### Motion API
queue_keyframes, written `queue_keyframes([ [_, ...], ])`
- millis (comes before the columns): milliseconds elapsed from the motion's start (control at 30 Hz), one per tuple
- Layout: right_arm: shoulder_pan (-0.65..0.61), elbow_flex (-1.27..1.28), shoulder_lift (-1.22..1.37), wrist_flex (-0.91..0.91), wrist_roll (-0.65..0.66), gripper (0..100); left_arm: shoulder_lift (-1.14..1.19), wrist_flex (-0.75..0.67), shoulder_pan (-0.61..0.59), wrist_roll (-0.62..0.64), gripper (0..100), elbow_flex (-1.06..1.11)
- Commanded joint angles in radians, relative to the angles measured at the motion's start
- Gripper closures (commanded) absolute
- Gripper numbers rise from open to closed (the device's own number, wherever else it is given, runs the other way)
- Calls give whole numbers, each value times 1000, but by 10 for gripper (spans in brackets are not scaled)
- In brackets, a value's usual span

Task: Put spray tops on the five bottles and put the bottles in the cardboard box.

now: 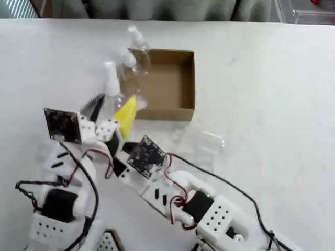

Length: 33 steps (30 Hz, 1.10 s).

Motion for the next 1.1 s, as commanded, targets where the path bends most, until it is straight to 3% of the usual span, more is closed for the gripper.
queue_keyframes([
  [0, 7, -11, -21, -22, -8, 964, -62, 26, 19, 8, 977, -12],
  [433, 133, -9, -21, -8, -9, 964, -114, 74, 10, 8, 977, -6],
  [733, 47, -11, -22, 162, -9, 964, -108, -186, -67, 15, 977, 81],
  [1067, 58, 18, -21, 245, -9, 964, 366, -359, -71, 15, 976, -98],
])
